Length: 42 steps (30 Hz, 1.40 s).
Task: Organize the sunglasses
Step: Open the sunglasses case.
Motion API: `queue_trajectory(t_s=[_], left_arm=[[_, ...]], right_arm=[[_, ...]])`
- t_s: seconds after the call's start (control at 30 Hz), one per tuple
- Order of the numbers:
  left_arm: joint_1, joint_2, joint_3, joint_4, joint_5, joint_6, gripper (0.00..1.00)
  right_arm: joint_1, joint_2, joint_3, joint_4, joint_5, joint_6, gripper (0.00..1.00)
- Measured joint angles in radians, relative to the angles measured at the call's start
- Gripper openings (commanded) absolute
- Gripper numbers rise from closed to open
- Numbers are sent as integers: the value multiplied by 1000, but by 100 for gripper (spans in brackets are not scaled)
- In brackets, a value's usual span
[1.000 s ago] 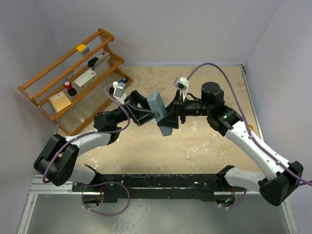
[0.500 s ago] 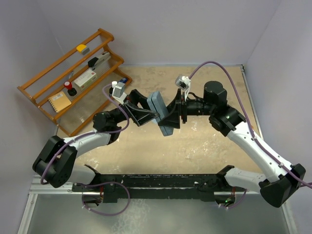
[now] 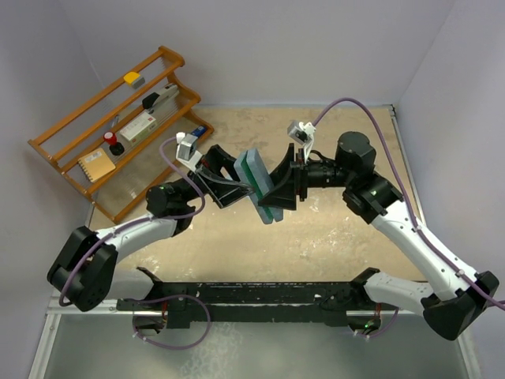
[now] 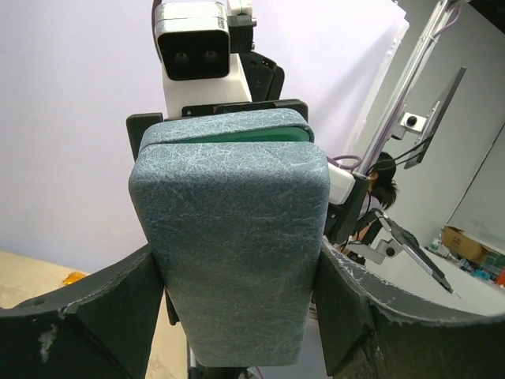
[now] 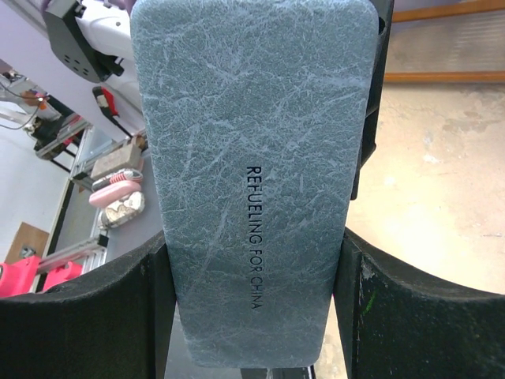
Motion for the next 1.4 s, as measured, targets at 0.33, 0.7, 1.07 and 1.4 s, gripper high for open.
queue_trajectory(t_s=[0.33, 0.7, 1.07, 1.4], left_arm=[[-16, -51, 10, 0, -1, 1, 0], [-20, -116, 11, 1, 0, 3, 0], [-24, -151, 17, 3, 4, 3, 0], [-24, -188, 16, 3, 4, 8, 0]], right_arm=[[2, -41, 0, 48, -29, 61, 0], [5, -43, 0, 215, -92, 233, 0], [3, -21, -1, 370, -144, 412, 0], [2, 14, -3, 530, -185, 558, 0]])
